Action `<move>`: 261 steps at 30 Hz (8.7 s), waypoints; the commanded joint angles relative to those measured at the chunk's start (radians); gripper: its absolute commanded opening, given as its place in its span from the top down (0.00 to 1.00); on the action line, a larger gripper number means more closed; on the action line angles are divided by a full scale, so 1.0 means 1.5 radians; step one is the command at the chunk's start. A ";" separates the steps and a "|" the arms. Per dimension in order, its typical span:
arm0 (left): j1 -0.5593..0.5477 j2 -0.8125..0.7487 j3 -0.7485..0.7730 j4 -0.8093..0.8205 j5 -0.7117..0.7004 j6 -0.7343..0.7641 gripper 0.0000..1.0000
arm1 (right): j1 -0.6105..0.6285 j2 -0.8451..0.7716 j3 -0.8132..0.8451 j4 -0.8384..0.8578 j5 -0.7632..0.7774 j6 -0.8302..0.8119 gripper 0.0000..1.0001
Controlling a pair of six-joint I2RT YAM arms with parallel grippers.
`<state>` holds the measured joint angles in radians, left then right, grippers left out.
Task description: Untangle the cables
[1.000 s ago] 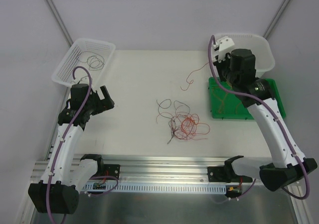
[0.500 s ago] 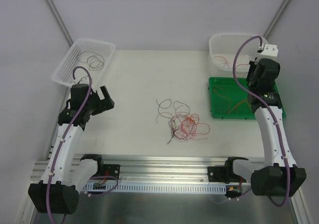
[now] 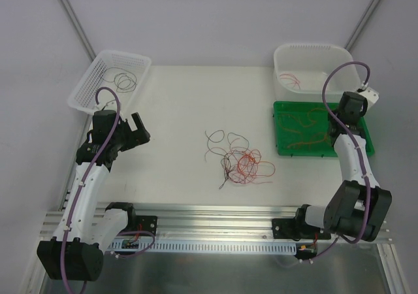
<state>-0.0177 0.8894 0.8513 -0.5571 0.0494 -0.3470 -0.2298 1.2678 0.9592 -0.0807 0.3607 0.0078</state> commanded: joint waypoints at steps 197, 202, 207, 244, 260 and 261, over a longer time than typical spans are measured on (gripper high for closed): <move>-0.137 0.185 0.126 -0.028 -0.124 0.079 0.22 | 0.643 0.063 0.179 -0.312 -0.141 0.013 0.98; -0.136 0.188 0.117 -0.026 -0.075 0.070 0.07 | 0.629 0.112 0.144 -0.321 -0.102 0.064 0.68; -0.138 0.187 0.074 -0.029 -0.012 0.036 0.06 | 0.663 0.069 0.092 -0.291 -0.119 0.063 0.39; -0.374 0.358 0.066 -0.044 -0.202 -0.064 0.87 | 0.757 -0.312 -0.146 -0.269 -0.121 -0.001 0.04; -0.399 0.461 0.060 -0.047 -0.185 -0.049 0.82 | 0.757 -0.325 -0.161 -0.279 -0.117 0.002 0.04; -0.403 0.456 0.065 -0.047 -0.184 -0.050 0.88 | 0.757 -0.331 -0.162 -0.280 -0.116 0.002 0.04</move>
<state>-0.6029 1.5894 0.9115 -0.6113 -0.2249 -0.4286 0.8993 0.7982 0.7177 -0.5053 0.1722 0.0147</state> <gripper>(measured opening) 0.168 0.958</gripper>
